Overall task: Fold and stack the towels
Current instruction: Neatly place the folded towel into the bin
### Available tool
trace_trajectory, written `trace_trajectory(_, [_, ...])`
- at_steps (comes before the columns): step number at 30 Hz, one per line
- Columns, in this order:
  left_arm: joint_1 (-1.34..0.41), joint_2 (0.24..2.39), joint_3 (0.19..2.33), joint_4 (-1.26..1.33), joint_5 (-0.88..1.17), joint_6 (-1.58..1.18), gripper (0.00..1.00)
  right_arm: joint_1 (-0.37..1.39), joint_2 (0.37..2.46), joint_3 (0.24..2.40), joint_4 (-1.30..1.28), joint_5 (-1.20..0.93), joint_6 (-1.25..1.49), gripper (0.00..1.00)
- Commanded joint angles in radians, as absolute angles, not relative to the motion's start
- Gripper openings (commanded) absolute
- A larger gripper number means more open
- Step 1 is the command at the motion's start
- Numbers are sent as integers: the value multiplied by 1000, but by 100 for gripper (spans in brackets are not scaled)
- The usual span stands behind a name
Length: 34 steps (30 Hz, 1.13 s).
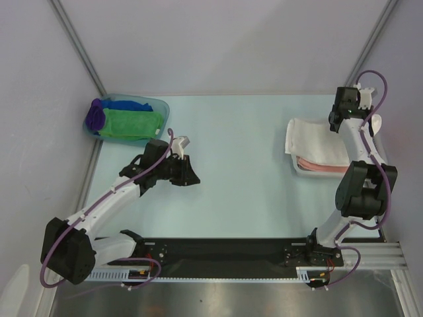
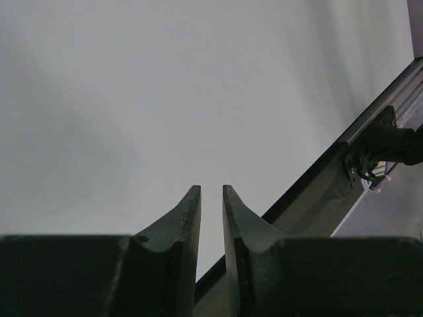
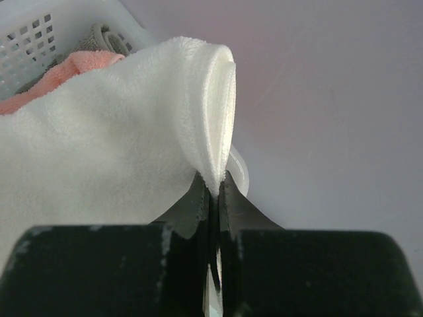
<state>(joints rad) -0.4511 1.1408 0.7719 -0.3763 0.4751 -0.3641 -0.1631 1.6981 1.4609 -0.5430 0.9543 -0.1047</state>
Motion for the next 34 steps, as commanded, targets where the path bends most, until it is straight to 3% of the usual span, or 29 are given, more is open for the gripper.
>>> trace_trajectory(1, [-442,1144,775,-341,505,-345,24,-178,1683,1477,-512,971,-91,0])
trace_trajectory(5, [-439,1144,773,-341,505,-345,24,-186,1695,1486,-526,950,-72,0])
trace_trajectory(8, [-439,1143,772,-339,508,-345,24,-192,1703,1488,-535,942,-55,6])
trace_trajectory(11, [-439,1140,772,-337,514,-347,25,-202,1707,1512,-572,913,-9,37])
trace_trajectory(12, [-437,1138,770,-336,515,-347,25,-206,1707,1522,-589,899,-5,54])
trace_trajectory(15, [-436,1131,767,-330,520,-347,27,-215,1704,1569,-675,833,67,84])
trace_trajectory(16, [-434,1129,764,-327,520,-347,27,-216,1706,1589,-695,816,101,87])
trace_trajectory(20, [-420,1108,762,-318,511,-351,30,-197,1677,1686,-784,674,207,95])
trace_trajectory(24, [-408,1089,764,-308,485,-356,33,-69,1566,1590,-683,415,244,100])
trace_trajectory(31, [-403,1098,781,-314,437,-359,33,115,1301,1246,-391,315,347,100])
trace_trajectory(34, [-403,1100,779,-316,426,-357,33,135,1286,1258,-431,372,360,100])
